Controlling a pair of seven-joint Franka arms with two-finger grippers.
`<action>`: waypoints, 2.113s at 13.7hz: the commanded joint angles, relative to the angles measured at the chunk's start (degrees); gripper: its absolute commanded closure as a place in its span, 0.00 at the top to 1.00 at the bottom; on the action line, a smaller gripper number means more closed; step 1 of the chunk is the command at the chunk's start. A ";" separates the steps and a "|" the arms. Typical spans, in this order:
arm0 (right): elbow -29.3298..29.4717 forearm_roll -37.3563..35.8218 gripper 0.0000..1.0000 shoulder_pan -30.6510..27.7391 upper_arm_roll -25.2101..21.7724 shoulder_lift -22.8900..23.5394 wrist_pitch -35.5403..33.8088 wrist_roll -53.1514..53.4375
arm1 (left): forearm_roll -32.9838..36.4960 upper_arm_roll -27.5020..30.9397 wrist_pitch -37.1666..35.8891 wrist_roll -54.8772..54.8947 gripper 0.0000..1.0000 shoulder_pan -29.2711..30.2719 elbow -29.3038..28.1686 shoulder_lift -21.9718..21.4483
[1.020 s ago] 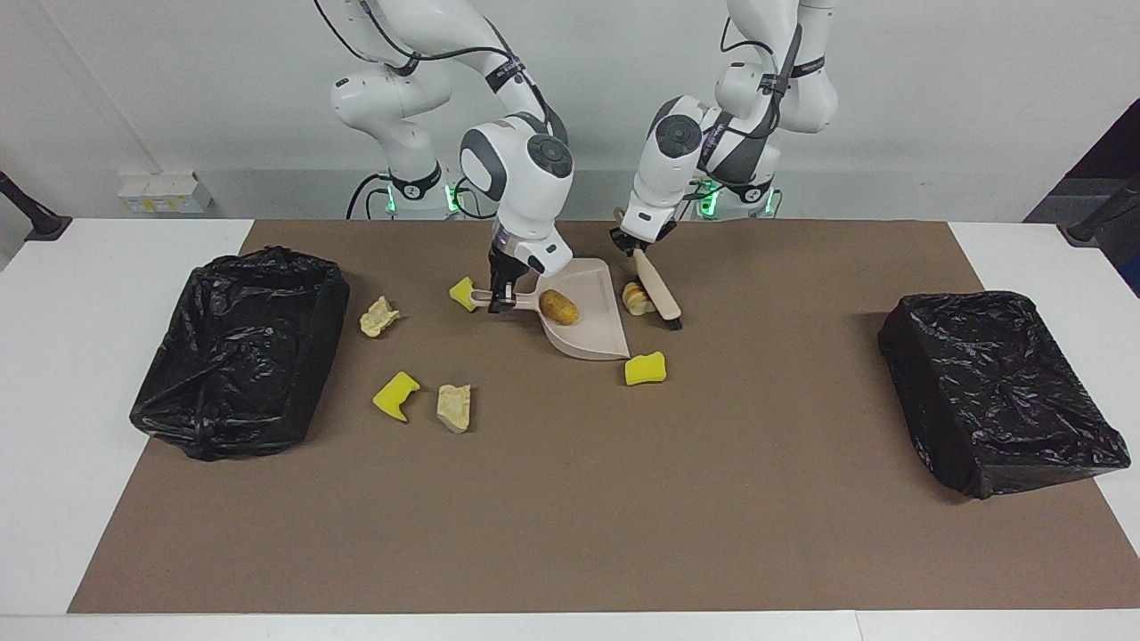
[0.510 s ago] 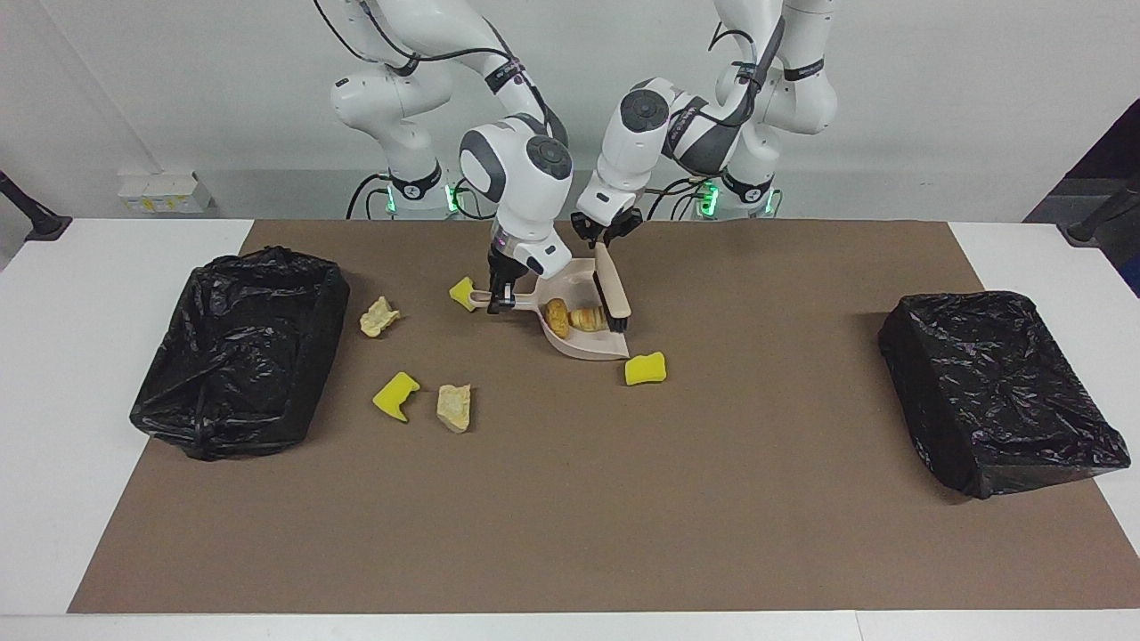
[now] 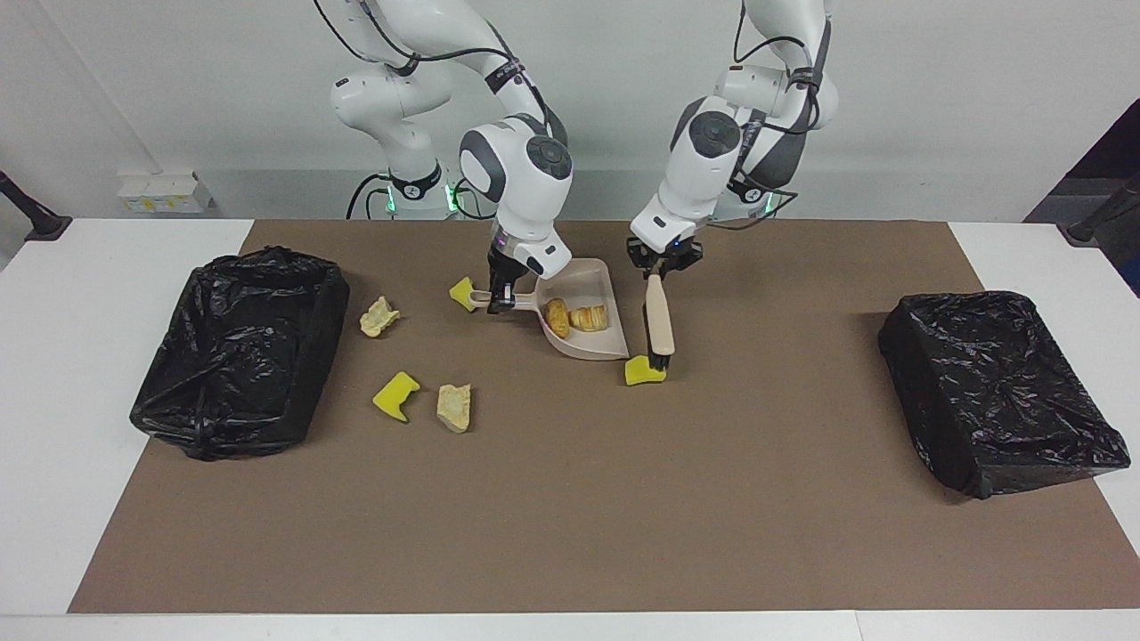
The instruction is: Sweep and dump trash in bin
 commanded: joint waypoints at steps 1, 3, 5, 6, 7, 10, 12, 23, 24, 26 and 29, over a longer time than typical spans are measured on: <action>0.15 -0.75 0.00 -0.65 0.29 0.44 0.84 -1.68 | 3.84 -0.78 -1.07 10.38 0.00 3.83 5.88 5.56; 0.15 -0.75 0.00 -0.65 0.29 0.44 0.84 -1.59 | 4.81 -0.78 -0.29 16.72 0.00 5.34 6.42 6.10; 0.15 -0.75 0.00 -0.74 0.29 0.44 0.84 -1.59 | 6.31 -0.78 0.15 24.26 0.00 5.69 6.33 6.88; 0.15 -0.75 0.00 -0.65 0.29 0.44 0.75 -1.59 | 6.84 -0.78 0.42 26.48 0.00 5.26 5.81 7.76; 0.15 -0.75 0.00 -0.65 0.29 0.44 0.75 -1.59 | 7.02 -0.78 0.33 26.59 0.00 4.99 5.20 7.68; 0.15 -0.66 0.00 -0.74 0.29 0.44 0.84 -1.59 | 7.10 -0.87 0.25 26.85 0.00 4.46 4.58 7.42; 0.15 -0.66 0.00 -0.74 0.29 0.44 0.75 -1.59 | 8.50 -0.87 -1.15 26.85 0.00 3.50 1.34 5.15; 0.15 -0.58 0.00 -0.74 0.29 0.44 0.84 -1.59 | 4.93 -1.48 -6.26 12.19 0.00 -13.81 -11.86 -6.29; 0.15 -0.58 0.00 -0.74 0.29 0.44 0.75 -1.59 | 3.52 -1.39 -6.09 10.87 0.00 -15.21 -11.43 -6.29; 0.15 -0.58 0.00 -0.74 0.29 0.44 0.75 -1.59 | 3.15 -1.74 -6.17 8.41 0.00 -16.19 -9.32 -6.29; 0.15 -0.49 0.00 -0.74 0.29 0.44 0.84 -1.59 | 2.45 -1.83 -10.10 6.38 0.00 -16.72 -5.72 -7.17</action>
